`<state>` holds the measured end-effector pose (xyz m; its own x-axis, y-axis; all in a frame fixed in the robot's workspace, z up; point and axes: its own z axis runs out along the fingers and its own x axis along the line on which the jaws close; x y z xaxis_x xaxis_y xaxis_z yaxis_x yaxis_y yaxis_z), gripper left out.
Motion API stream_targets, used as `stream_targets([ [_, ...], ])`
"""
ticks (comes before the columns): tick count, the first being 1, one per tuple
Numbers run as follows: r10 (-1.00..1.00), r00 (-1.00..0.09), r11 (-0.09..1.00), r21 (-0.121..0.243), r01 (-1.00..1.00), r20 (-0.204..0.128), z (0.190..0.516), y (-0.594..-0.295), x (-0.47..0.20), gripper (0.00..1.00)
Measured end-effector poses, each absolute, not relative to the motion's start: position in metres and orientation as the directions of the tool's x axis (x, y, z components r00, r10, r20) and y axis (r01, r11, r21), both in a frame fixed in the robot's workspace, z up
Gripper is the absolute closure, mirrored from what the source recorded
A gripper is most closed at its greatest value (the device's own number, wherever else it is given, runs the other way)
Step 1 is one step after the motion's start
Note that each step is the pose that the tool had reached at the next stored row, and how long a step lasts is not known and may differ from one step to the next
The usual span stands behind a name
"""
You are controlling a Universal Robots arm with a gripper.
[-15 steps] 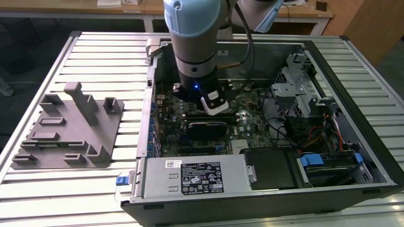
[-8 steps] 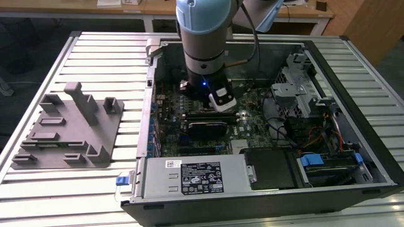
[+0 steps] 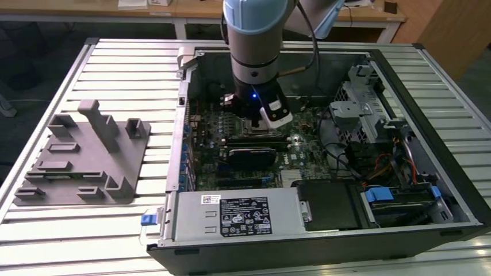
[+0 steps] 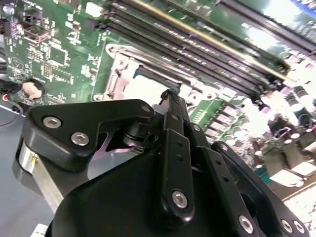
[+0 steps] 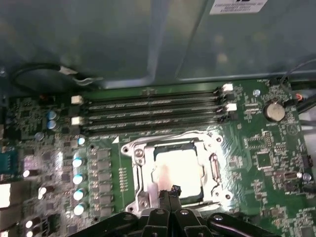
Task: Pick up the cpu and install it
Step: 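Install the second cpu locking lever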
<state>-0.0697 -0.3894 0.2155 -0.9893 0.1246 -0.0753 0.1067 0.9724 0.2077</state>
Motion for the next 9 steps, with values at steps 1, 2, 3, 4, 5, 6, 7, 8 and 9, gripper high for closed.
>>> stream_targets([
  [1,0.124,-0.989,0.973,0.206,0.107,-0.076,0.215,-0.388,-0.068,0.89],
  [2,0.124,-0.989,0.973,0.204,0.107,-0.076,0.215,-0.386,-0.067,0.89],
  [3,0.124,-0.989,0.974,0.202,0.107,-0.076,0.215,-0.384,-0.066,0.89],
  [4,0.124,-0.989,0.974,0.199,0.107,-0.076,0.215,-0.383,-0.064,0.89],
  [5,0.124,-0.989,0.975,0.196,0.107,-0.077,0.215,-0.381,-0.063,0.89],
  [6,0.124,-0.989,0.975,0.194,0.107,-0.077,0.215,-0.38,-0.061,0.89],
  [7,0.124,-0.989,0.976,0.192,0.107,-0.077,0.215,-0.378,-0.06,0.89],
  [8,0.123,-0.989,0.976,0.19,0.107,-0.078,0.215,-0.377,-0.059,0.89],
  [9,0.123,-0.989,0.976,0.188,0.107,-0.078,0.215,-0.376,-0.059,0.89],
])
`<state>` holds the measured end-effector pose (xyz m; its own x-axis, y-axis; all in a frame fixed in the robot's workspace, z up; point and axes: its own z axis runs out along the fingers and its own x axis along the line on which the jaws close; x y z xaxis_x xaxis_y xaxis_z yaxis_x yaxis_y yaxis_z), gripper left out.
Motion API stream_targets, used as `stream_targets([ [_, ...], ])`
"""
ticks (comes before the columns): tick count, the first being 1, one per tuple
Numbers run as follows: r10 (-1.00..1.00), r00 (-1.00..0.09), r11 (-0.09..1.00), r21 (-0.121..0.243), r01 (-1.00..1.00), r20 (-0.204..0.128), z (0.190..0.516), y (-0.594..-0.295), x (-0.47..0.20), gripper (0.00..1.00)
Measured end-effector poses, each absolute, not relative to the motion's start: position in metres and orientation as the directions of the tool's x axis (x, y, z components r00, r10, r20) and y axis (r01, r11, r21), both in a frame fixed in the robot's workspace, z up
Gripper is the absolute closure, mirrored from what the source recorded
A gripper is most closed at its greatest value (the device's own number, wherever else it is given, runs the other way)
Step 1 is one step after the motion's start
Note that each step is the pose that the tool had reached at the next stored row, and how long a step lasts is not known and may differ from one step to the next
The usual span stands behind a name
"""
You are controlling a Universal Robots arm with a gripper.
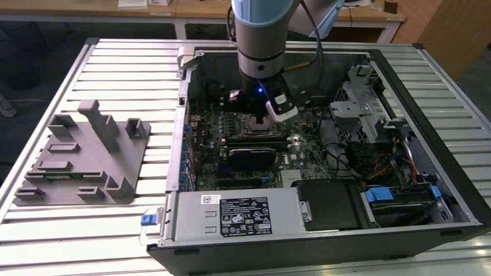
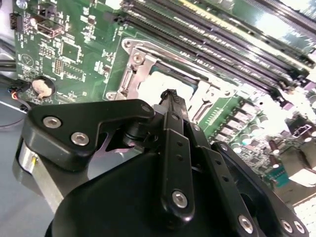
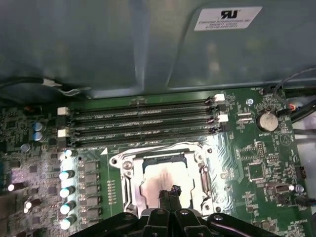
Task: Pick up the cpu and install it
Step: 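Install the second cpu locking lever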
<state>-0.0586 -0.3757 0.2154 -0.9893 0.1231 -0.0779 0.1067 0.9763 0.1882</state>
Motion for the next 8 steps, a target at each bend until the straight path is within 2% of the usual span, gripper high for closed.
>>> stream_targets([
  [8,0.123,-0.989,0.977,0.184,0.107,-0.078,0.2154,-0.3725,-0.055,0.89],
])
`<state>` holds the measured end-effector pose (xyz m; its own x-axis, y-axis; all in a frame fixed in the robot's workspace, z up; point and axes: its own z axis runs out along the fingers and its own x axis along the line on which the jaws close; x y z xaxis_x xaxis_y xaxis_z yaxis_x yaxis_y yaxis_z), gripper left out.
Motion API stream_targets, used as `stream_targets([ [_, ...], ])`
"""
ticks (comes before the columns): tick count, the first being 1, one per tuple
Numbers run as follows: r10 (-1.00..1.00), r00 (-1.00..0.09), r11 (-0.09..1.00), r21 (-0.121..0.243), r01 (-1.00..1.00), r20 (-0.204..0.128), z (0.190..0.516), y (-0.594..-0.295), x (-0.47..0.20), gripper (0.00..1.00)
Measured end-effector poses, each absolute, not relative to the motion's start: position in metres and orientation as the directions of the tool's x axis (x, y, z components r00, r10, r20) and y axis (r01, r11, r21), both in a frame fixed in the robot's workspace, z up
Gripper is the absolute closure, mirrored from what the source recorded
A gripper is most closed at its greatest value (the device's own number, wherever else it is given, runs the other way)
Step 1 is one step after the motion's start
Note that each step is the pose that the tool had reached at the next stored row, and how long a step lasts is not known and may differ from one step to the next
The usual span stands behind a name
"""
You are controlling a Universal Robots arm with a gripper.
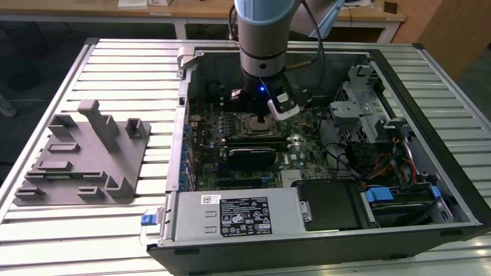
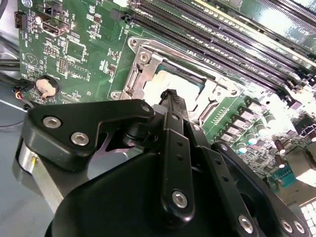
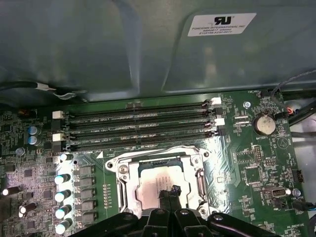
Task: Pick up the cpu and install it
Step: 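Install the second cpu locking lever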
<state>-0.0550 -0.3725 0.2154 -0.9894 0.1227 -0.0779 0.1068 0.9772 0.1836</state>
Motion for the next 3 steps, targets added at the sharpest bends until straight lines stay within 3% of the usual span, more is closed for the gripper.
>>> stream_targets([
  [3,0.123,-0.989,0.977,0.184,0.107,-0.078,0.2154,-0.3725,-0.0547,0.89],
])
